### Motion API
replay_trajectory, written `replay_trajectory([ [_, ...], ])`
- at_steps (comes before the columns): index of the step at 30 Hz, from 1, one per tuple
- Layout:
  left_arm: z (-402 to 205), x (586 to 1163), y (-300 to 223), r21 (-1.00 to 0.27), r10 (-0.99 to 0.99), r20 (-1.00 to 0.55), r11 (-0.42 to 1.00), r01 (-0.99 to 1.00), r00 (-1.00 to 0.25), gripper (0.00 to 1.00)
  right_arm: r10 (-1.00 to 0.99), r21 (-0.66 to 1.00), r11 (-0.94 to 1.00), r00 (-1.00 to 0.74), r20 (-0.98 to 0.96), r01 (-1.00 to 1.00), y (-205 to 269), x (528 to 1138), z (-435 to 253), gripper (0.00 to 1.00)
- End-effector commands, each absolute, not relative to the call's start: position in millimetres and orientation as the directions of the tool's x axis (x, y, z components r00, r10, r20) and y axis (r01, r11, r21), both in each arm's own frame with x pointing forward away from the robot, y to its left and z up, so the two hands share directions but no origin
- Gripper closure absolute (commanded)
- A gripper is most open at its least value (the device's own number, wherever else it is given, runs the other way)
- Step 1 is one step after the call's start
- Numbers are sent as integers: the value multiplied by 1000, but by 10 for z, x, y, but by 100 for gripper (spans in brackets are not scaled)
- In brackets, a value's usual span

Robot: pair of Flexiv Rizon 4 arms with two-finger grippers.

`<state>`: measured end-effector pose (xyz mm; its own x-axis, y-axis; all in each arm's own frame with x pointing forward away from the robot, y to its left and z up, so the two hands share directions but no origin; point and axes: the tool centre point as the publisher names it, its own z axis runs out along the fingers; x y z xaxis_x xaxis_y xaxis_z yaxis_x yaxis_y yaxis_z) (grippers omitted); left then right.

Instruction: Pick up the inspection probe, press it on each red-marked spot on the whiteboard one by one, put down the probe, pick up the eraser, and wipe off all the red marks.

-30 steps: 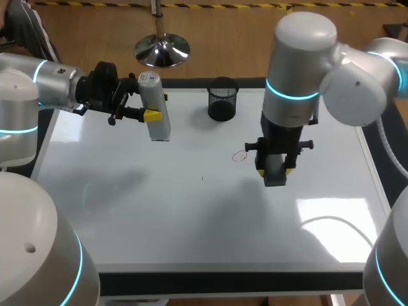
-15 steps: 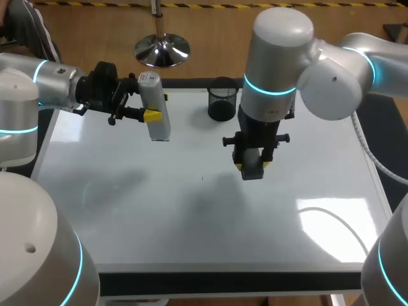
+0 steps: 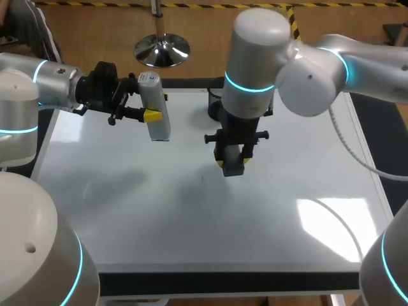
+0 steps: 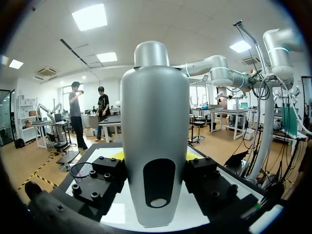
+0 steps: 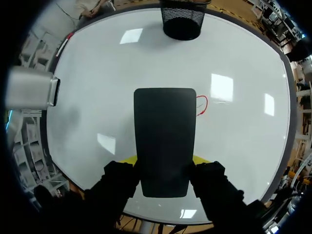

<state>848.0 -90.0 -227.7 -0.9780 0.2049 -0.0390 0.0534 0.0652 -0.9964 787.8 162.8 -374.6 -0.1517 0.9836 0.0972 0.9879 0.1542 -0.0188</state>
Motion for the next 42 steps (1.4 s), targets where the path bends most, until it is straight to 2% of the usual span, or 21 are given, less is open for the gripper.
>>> replay_trajectory([
  [1, -2269, 8480, -897, -996, 205, -41, 63, 55, -978, 100, 983, -45, 166, -161, 90, 985, 1814, 7971, -3846, 100],
  [28, -2269, 8480, -897, -996, 205, -41, 63, 55, -978, 100, 980, -59, 149, -140, 144, 987, 1869, 8162, -4201, 100],
  [42, -2269, 8480, -897, -996, 205, -41, 63, 55, -978, 100, 989, -105, 97, -85, 118, 990, 1615, 8245, -4386, 100],
])
